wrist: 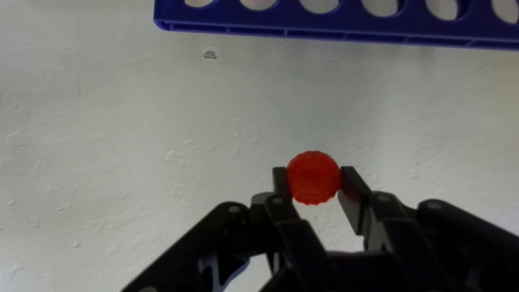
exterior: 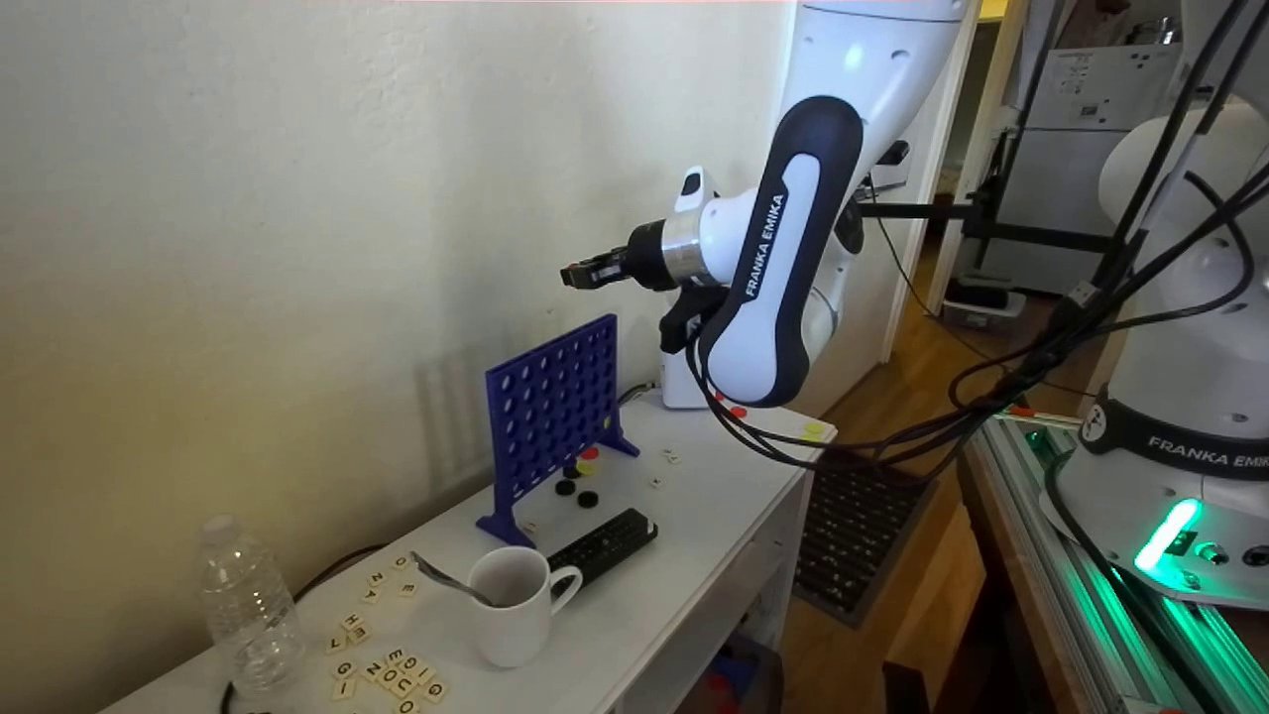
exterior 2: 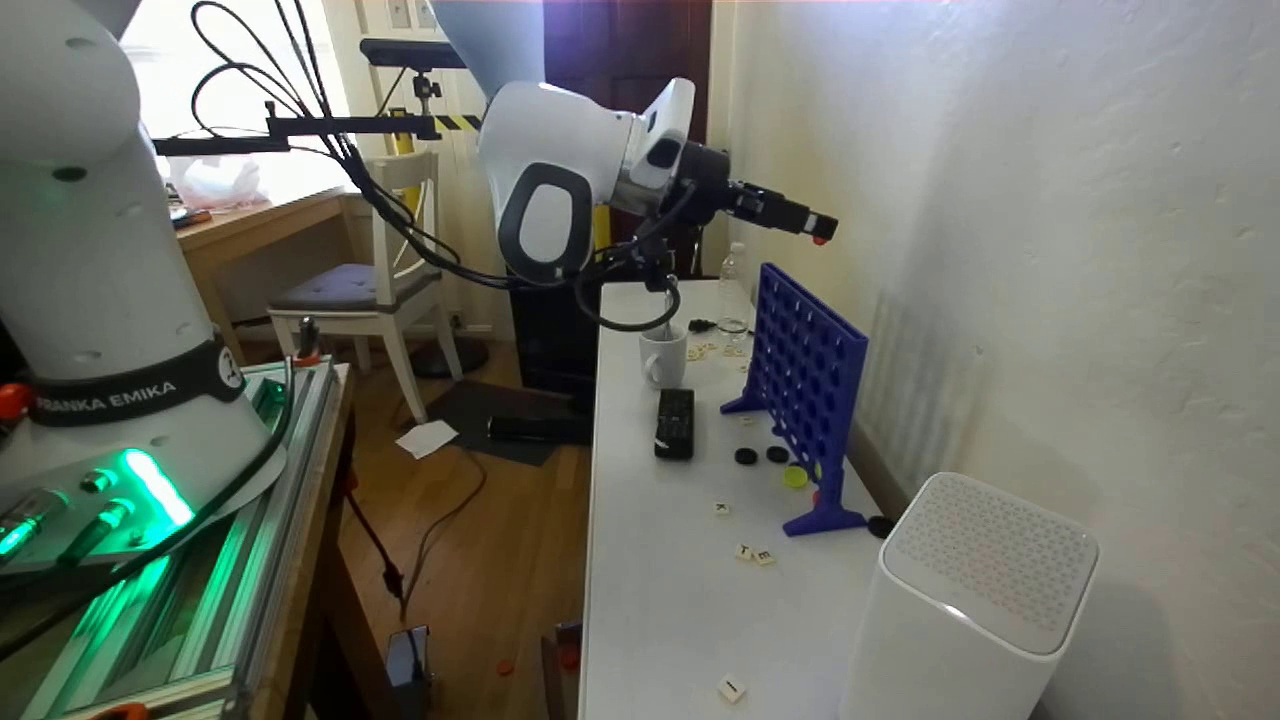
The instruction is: Put one orange chip inside the blue gameboard.
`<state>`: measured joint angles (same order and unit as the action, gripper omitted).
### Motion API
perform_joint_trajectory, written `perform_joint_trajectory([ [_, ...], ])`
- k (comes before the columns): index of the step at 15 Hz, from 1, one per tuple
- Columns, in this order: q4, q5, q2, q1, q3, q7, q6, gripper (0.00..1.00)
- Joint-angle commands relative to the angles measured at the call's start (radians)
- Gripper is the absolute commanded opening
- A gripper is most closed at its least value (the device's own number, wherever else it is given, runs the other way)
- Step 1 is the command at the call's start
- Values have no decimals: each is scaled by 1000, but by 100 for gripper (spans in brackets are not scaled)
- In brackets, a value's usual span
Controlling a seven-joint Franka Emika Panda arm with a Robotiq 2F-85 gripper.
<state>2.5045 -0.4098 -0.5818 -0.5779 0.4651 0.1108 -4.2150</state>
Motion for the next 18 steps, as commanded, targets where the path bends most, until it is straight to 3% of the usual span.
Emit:
perform_joint_trajectory([
  [1,-11,-22,38,149,-159,-101,-27,11],
  [2,-5,-1,-10,28,-30,-6,-1,11],
  [3,-14,-19,18,198,-210,-102,-32,11],
  [4,-12,-17,14,216,-228,-94,-39,11],
  [5,-12,-1,-14,118,-124,-21,-3,11],
  [7,-6,-4,-20,153,-154,-28,-31,11],
  [11,-17,4,-28,128,-124,-16,-27,11],
  [18,-15,39,-36,144,-136,10,-27,11],
])
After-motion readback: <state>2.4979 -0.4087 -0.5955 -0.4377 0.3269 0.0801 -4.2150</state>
